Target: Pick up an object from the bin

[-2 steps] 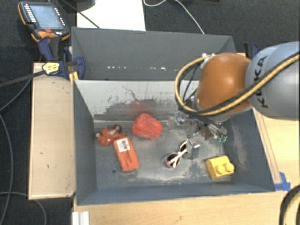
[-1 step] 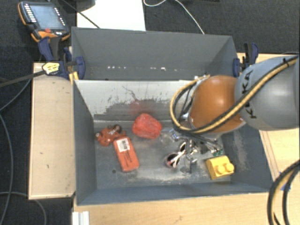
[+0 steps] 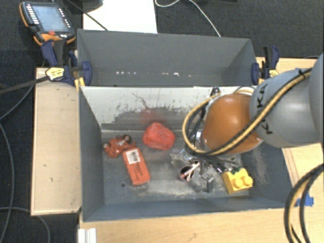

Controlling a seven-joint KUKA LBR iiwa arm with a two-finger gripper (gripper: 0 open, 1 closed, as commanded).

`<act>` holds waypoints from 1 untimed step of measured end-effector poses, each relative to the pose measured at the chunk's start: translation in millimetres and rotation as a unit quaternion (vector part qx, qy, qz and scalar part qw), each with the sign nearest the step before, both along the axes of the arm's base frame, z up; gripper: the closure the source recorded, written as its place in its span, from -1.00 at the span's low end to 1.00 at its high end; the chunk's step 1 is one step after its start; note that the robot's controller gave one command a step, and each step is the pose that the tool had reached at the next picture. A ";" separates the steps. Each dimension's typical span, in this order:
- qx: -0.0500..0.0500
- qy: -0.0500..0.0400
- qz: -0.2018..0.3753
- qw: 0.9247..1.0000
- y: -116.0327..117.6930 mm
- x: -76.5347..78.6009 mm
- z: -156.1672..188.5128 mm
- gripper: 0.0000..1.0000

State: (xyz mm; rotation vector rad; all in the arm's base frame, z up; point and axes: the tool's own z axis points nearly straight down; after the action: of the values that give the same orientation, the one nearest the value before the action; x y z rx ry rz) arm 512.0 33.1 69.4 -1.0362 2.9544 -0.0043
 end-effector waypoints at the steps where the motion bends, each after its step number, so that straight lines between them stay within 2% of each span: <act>1: 0.000 0.002 0.105 0.994 -7.7 8.9 1.0 1.00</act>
Offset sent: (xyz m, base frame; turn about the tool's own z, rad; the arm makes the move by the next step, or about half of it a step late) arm 0.0000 0.0000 0.0000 0.0000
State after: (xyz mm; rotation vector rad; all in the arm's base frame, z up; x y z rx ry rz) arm 520.8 25.4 70.3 -1.3425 2.8315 0.0006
